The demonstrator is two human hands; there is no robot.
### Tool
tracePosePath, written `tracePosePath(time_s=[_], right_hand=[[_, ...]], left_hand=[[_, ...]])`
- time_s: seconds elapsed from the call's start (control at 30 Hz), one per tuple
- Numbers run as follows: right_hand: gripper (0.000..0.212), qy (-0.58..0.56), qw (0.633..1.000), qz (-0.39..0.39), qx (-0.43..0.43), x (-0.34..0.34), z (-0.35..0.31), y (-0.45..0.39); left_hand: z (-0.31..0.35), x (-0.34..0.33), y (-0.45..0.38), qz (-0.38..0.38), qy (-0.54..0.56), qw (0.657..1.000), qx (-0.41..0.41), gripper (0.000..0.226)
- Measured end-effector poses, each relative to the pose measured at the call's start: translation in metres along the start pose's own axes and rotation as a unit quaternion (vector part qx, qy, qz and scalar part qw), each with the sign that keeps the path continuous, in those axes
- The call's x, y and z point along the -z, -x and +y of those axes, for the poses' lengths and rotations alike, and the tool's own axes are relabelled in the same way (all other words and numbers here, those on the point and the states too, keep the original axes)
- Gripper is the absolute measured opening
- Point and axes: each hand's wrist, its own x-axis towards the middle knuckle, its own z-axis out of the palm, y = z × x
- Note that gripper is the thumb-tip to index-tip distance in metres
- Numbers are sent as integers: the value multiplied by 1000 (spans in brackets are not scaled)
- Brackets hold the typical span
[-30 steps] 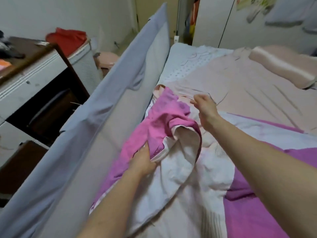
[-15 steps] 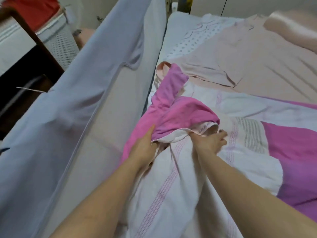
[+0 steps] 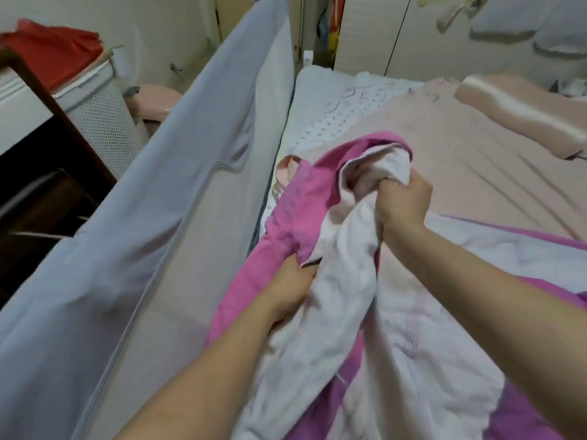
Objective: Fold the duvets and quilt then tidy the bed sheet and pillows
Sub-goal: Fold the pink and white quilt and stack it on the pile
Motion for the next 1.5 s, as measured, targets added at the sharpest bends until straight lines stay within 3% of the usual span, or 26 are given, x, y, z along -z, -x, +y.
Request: tracePosePath(time_s=[0.07,0.13,0.2,0.27,0.37,0.47,0.5,0.53,0.57,0.6,0.67,0.73,0.83,1.0,1.07,1.13,1.17,1.2,1.23,1.3,1.37,1.5], right_hand=[[26,49,997,20,58,-7,-46,-37],[26,182,980,-2,85,-15,-59,-57],[29,294,948,-87,91,-23,-41,-56],[38,336,924,-167,79,-28,-2,-41],[45,339,920,-184,68,-33,50,-20],[45,335,932,-125,55,-24,83,-17],[46,338,934,-108,47,-20,92,-18],[47,343,933,-99,39,-15,101,-19],[48,348,932,-95,32,-12,109,-21],[51,352,931,-94,25,-10,118,-22],[56,355,929,-101,21,-8,128,-21],[55,356,928,-108,18,-9,138,-21],[51,350,930,-114,18,-8,150,-24],[39,311,943,-120,0,-5,155,-29],[35,276,954,-114,-16,-7,149,-30],[33,217,969,-107,-51,-15,141,-32],[35,181,974,-111,-76,-19,133,-34],[42,142,975,-129,-111,-24,124,-34],[51,105,969,-161,-152,-27,114,-32],[57,92,942,-254,-201,-34,98,-24],[43,159,924,-303,-171,-43,85,-17],[39,179,963,-174,-101,-78,38,-29]], left_hand=[[22,-5,-24,-3,-24,1000,18,32],[24,-6,-41,10,-64,997,51,20],[13,3,-47,45,-182,981,57,23],[-6,15,-50,80,-253,962,65,37],[-1,24,-48,106,-156,977,95,58],[6,32,-71,195,99,973,69,42],[3,35,-77,204,65,976,42,33],[-5,39,-84,198,-54,979,-7,32],[-12,44,-92,187,-204,960,-51,33],[-20,46,-101,167,-354,917,-78,35],[-21,43,-110,146,-594,789,-53,46],[-20,38,-117,130,-705,696,-19,62],[-40,45,-134,174,-740,649,-31,78],[-10,103,-140,249,-685,685,-23,63],[11,111,-132,308,-623,714,-83,55],[19,94,-110,298,-440,836,-137,46],[20,79,-94,238,-334,904,-118,57],[16,63,-78,157,-284,943,-73,77],[10,47,-62,74,-304,950,-15,97],[-8,30,-45,-23,-408,910,69,107],[-17,34,-49,24,-445,892,73,88],[12,64,-58,187,-401,897,14,69]])
